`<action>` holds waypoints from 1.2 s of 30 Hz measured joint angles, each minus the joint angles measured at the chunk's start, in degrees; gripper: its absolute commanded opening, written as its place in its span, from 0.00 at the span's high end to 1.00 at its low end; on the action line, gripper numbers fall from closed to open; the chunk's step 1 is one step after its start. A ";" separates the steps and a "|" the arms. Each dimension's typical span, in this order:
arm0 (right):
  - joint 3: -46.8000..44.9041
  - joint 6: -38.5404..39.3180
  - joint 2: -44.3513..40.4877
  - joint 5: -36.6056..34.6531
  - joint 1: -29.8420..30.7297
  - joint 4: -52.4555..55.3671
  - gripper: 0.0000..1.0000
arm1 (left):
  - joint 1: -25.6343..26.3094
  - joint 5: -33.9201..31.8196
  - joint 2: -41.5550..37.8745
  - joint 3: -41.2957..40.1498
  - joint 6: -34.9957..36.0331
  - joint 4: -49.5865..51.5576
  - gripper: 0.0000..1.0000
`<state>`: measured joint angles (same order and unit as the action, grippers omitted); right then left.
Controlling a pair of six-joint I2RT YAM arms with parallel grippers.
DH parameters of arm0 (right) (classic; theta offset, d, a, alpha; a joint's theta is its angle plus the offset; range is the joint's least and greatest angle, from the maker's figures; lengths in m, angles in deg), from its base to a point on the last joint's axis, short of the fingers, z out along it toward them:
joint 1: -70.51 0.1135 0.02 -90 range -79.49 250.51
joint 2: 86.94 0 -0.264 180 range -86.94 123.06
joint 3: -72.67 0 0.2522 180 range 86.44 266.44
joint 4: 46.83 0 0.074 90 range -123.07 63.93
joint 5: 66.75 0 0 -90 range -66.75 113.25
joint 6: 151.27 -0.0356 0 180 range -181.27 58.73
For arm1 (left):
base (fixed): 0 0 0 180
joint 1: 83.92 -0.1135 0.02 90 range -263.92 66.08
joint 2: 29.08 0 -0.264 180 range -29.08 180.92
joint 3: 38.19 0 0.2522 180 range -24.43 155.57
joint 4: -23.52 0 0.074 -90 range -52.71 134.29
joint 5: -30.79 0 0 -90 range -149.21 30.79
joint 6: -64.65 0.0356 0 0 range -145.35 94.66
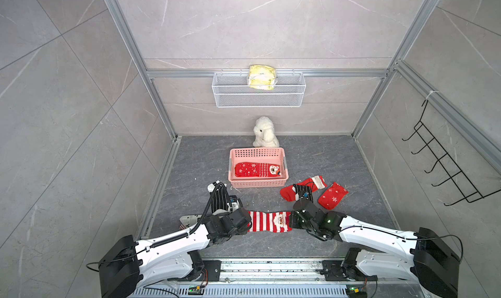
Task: Place the socks together as a pair
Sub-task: Place the sock in the sock.
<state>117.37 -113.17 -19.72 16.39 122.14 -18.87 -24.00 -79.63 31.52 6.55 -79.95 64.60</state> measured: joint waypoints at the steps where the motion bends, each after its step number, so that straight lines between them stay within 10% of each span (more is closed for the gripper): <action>1: 0.00 0.00 0.09 0.00 0.00 -0.13 1.00 | 0.00 0.00 0.20 0.00 -0.02 -0.15 1.00; 19: -0.28 -0.02 2.21 0.28 0.00 -1.77 0.98 | -0.02 0.57 4.48 0.00 -0.92 -0.33 0.99; 28: -1.68 -1.09 1.92 1.20 0.04 -2.91 0.58 | -0.02 1.51 4.81 0.37 -1.70 -0.13 0.63; 36: -1.73 -0.85 -2.21 -0.28 0.09 -1.64 0.49 | -1.03 1.53 1.70 -0.11 -2.34 -1.01 0.41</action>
<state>115.65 -114.02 -21.92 16.11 122.23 -20.51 -25.02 -78.10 33.22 6.44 -82.29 63.59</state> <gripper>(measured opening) 0.501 0.553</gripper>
